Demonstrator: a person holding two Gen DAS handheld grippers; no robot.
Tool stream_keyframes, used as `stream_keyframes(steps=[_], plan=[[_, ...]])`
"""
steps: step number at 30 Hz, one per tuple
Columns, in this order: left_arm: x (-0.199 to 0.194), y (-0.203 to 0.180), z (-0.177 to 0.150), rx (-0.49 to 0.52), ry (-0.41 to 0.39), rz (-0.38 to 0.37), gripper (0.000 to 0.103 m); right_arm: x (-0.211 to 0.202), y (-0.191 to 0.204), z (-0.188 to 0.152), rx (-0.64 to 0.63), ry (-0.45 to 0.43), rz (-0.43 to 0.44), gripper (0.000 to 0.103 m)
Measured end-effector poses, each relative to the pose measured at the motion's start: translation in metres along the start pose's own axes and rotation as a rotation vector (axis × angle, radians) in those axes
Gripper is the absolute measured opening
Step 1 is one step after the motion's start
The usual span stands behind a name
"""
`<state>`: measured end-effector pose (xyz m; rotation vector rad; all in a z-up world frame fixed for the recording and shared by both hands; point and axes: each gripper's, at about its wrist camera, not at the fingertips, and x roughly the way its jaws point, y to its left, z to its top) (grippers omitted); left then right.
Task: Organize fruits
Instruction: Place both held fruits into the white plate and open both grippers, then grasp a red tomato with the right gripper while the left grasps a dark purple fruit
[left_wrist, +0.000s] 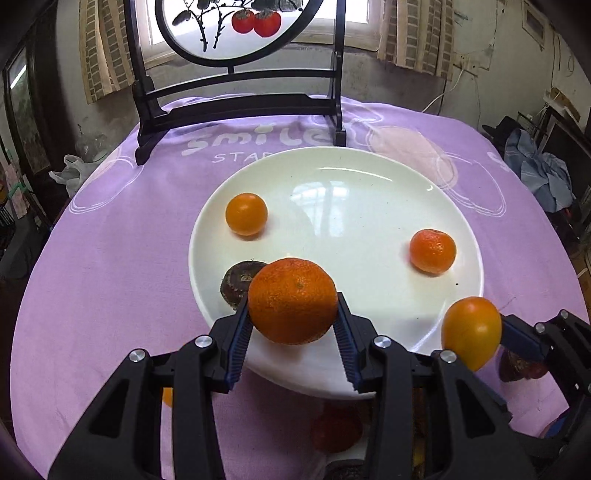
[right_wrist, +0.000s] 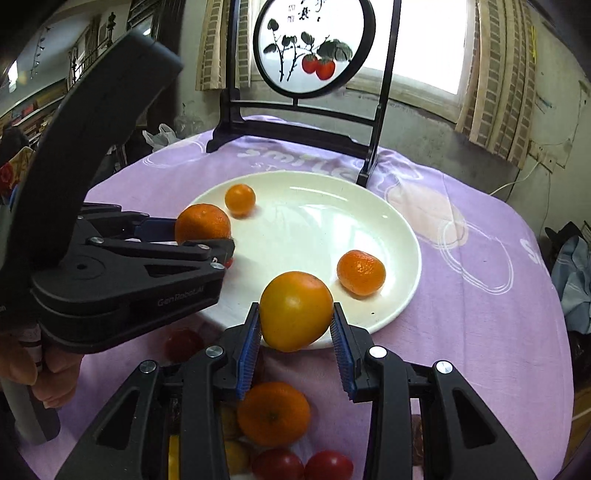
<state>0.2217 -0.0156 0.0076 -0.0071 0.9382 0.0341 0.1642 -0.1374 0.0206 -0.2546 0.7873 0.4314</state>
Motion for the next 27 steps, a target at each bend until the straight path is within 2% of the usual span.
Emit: stream_keyframes(steps=[2, 3, 5, 8, 10, 16, 25, 27], plan=[[0.007, 0.0, 0.002, -0.016, 0.019, -0.004, 0.046, 0.005, -0.001, 0.0, 0.013, 0.008, 0.005, 0.041], [0.008, 0.001, 0.001, -0.025, 0.018, -0.013, 0.05, 0.007, -0.002, 0.0, 0.018, 0.011, 0.005, 0.051], [0.004, -0.001, -0.002, -0.01, 0.009, -0.045, 0.055, 0.002, -0.004, -0.002, 0.023, -0.004, 0.002, 0.053], [-0.011, -0.006, -0.01, 0.023, -0.027, -0.054, 0.076, -0.009, -0.007, -0.007, 0.034, -0.016, 0.021, 0.053], [-0.022, -0.008, -0.017, 0.034, -0.05, -0.047, 0.077, -0.016, -0.012, -0.013, 0.056, -0.017, 0.022, 0.053], [-0.043, -0.01, -0.044, 0.06, -0.051, -0.05, 0.082, -0.04, -0.024, -0.035, 0.109, -0.021, 0.042, 0.056], [-0.07, 0.004, -0.084, 0.036, -0.066, -0.044, 0.088, -0.075, -0.031, -0.078, 0.155, -0.018, 0.025, 0.057], [-0.072, 0.007, -0.092, 0.03, -0.063, -0.043, 0.09, -0.08, -0.03, -0.087, 0.158, -0.01, 0.019, 0.065]])
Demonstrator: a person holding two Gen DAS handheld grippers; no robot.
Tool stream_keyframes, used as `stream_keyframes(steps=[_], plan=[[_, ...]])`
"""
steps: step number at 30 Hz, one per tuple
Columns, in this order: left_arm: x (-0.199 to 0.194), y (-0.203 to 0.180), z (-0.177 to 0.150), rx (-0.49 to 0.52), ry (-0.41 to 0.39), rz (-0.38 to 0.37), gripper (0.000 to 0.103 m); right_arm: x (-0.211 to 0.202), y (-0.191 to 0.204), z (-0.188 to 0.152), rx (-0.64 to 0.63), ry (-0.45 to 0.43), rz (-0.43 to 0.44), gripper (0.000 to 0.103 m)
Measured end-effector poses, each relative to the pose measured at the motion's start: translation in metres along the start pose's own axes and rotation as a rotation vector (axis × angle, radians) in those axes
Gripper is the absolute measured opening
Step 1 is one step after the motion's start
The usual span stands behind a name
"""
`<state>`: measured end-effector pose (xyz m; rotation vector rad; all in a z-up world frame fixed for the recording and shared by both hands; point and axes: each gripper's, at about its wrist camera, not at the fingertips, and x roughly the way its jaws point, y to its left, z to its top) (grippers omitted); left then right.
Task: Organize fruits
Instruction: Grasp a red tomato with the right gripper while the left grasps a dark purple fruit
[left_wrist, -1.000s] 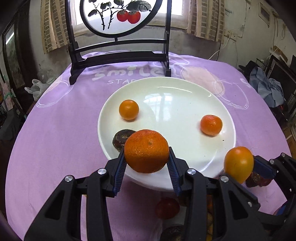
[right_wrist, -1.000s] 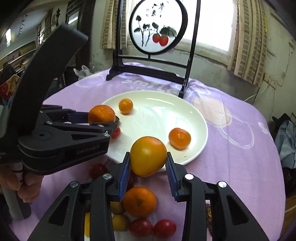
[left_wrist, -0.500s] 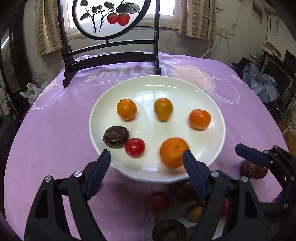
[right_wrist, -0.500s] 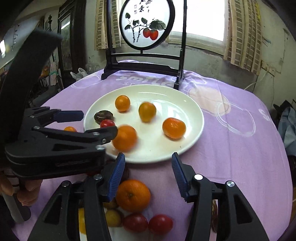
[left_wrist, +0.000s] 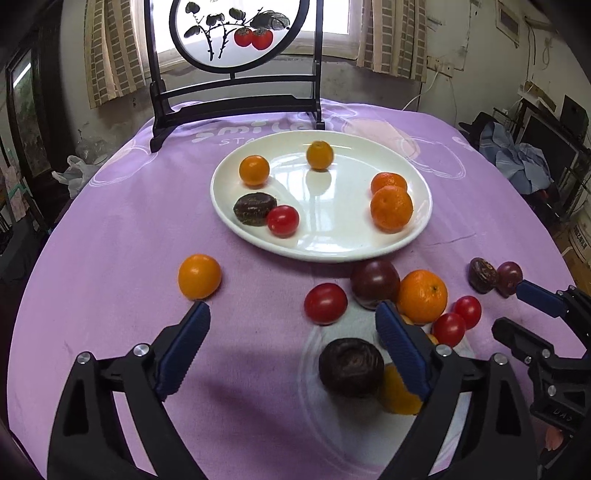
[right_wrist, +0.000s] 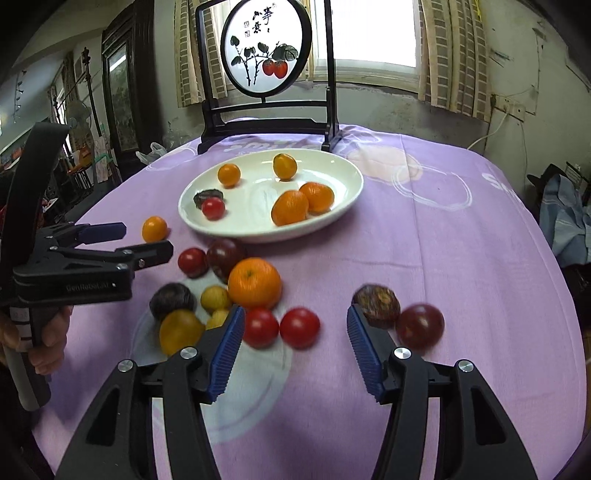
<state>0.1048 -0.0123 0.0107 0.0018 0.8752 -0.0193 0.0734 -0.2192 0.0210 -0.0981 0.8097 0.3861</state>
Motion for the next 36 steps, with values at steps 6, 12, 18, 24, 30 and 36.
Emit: stream_keyframes(steps=[6, 12, 18, 24, 30, 36], plan=[[0.001, 0.009, -0.023, -0.017, 0.013, -0.009, 0.091, 0.003, 0.001, -0.021, -0.015, 0.06, -0.051, 0.071], [0.011, 0.023, -0.029, -0.073, 0.048, -0.061, 0.091, 0.026, 0.001, -0.029, -0.024, 0.147, -0.104, 0.071], [0.014, 0.026, -0.03, -0.093, 0.072, -0.119, 0.091, 0.041, 0.008, -0.021, -0.072, 0.16, -0.115, 0.07], [0.016, 0.021, -0.031, -0.086, 0.083, -0.125, 0.091, 0.056, 0.018, -0.003, -0.126, 0.15, -0.068, 0.05], [0.017, 0.019, -0.031, -0.079, 0.084, -0.127, 0.091, 0.053, 0.016, -0.005, -0.109, 0.14, -0.053, 0.032], [0.011, 0.018, -0.033, -0.054, 0.066, -0.12, 0.091, 0.042, 0.011, -0.015, -0.064, 0.143, -0.029, 0.024]])
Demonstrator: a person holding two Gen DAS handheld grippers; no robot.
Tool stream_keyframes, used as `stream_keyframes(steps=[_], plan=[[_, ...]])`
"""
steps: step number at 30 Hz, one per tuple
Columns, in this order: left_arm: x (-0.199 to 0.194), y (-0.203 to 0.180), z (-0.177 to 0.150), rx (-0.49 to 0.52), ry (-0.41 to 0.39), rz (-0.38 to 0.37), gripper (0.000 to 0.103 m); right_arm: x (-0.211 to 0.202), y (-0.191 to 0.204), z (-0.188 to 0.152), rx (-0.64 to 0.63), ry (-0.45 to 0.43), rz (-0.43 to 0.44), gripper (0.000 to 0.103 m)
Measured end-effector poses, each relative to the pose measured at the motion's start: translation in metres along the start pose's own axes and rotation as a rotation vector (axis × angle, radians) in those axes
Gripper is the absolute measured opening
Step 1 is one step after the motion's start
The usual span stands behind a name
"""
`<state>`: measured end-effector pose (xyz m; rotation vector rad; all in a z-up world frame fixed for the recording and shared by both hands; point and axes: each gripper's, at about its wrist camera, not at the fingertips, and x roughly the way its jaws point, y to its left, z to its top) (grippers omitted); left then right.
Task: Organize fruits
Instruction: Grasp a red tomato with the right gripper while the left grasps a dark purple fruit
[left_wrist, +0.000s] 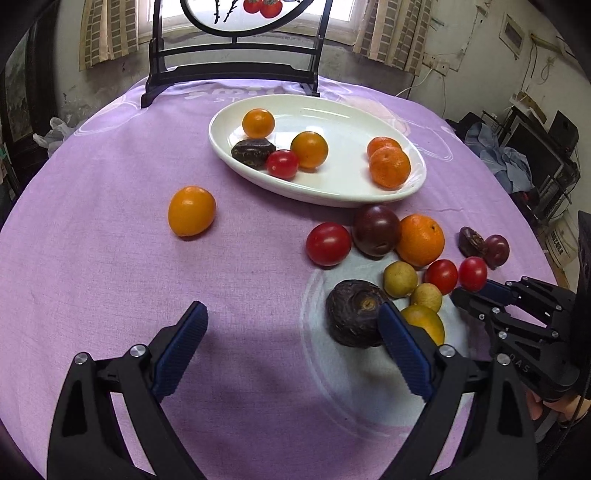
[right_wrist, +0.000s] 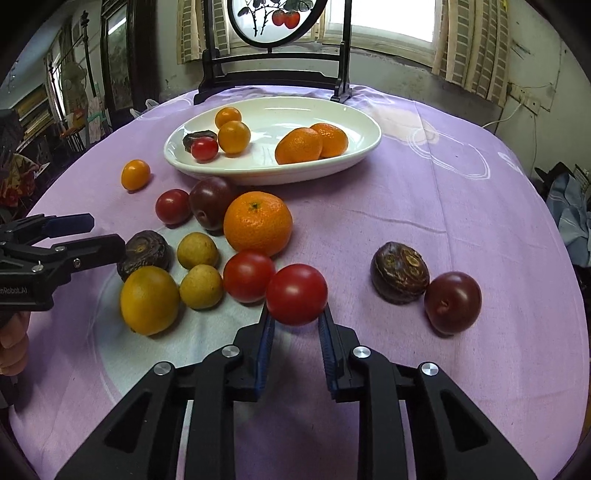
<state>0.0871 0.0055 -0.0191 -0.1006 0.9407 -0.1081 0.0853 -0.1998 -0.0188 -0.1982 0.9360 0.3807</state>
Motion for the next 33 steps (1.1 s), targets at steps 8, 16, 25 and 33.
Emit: stream_keyframes(steps=[8, 16, 25, 33], plan=[[-0.01, -0.002, -0.01, 0.069, -0.005, 0.043, 0.091, 0.001, -0.001, -0.002, 0.006, 0.001, 0.014, 0.025], [0.008, -0.02, -0.017, 0.183, 0.06, 0.086, 0.091, 0.001, -0.001, -0.002, 0.007, -0.003, 0.042, 0.037], [0.024, -0.04, -0.006, 0.226, 0.061, 0.072, 0.076, -0.001, -0.003, -0.003, 0.014, 0.002, 0.052, 0.051], [0.028, -0.054, -0.004, 0.232, 0.019, 0.014, 0.046, -0.011, -0.011, -0.004, 0.031, -0.029, 0.037, 0.062]])
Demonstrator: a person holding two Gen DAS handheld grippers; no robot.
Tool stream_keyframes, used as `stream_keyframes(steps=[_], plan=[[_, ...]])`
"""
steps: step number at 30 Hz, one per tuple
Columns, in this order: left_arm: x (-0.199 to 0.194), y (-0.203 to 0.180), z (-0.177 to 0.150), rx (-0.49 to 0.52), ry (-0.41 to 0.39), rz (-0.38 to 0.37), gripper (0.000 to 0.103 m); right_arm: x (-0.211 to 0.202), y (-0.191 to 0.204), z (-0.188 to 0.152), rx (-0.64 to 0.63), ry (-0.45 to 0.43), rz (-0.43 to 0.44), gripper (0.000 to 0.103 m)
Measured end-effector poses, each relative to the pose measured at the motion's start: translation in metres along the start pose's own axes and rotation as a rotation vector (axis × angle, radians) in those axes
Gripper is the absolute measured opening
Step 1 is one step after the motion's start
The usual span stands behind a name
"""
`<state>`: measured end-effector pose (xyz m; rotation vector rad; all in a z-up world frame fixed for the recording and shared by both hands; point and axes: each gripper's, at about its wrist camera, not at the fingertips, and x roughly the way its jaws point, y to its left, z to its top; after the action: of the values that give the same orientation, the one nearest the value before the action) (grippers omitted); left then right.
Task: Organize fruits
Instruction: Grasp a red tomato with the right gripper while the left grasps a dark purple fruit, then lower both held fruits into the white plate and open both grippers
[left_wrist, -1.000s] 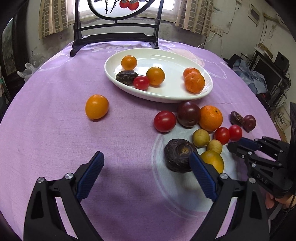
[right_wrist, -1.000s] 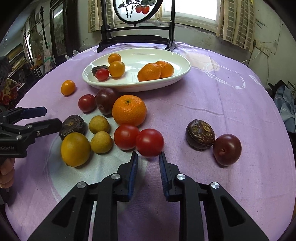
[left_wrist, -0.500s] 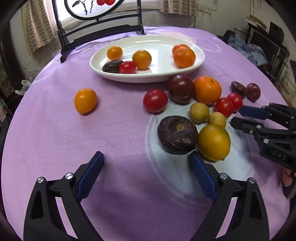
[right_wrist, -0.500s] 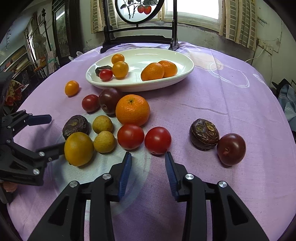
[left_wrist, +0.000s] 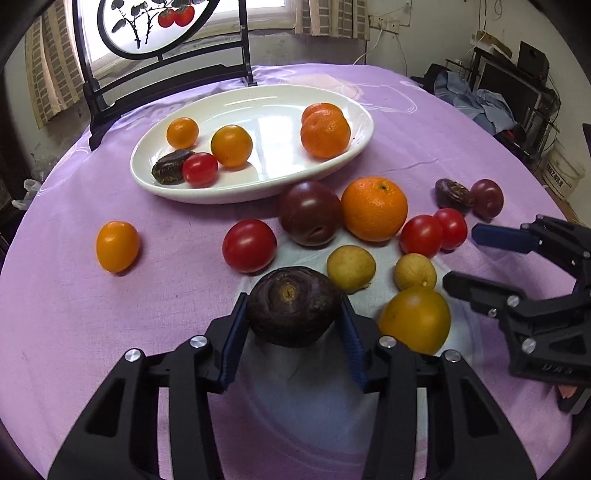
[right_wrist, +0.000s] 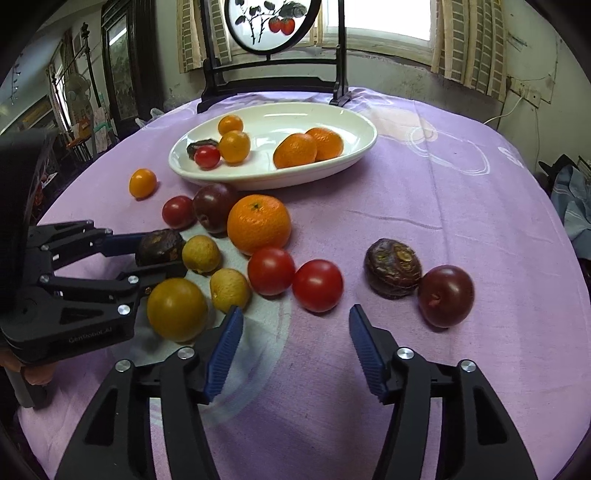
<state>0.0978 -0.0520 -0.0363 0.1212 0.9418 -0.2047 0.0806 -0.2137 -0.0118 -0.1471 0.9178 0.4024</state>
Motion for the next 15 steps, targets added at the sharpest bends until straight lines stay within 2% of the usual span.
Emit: stream_keyframes(steps=[5, 8, 10, 12, 15], plan=[[-0.003, 0.006, -0.002, -0.026, 0.002, -0.01, 0.046, 0.002, -0.006, 0.001, 0.021, 0.002, -0.036, 0.061], [-0.005, 0.009, -0.003, -0.032, 0.002, -0.021, 0.046, 0.012, -0.005, 0.005, 0.012, 0.017, -0.058, 0.043], [-0.005, 0.01, -0.003, -0.038, 0.005, -0.028, 0.046, 0.019, -0.003, 0.008, -0.004, 0.023, -0.077, 0.042], [-0.005, 0.01, -0.004, -0.038, 0.005, -0.027, 0.046, 0.024, 0.0, 0.014, -0.021, 0.013, -0.088, 0.031], [-0.007, 0.009, -0.004, -0.039, 0.005, -0.023, 0.046, 0.026, 0.005, 0.019, -0.047, 0.012, -0.104, 0.03]])
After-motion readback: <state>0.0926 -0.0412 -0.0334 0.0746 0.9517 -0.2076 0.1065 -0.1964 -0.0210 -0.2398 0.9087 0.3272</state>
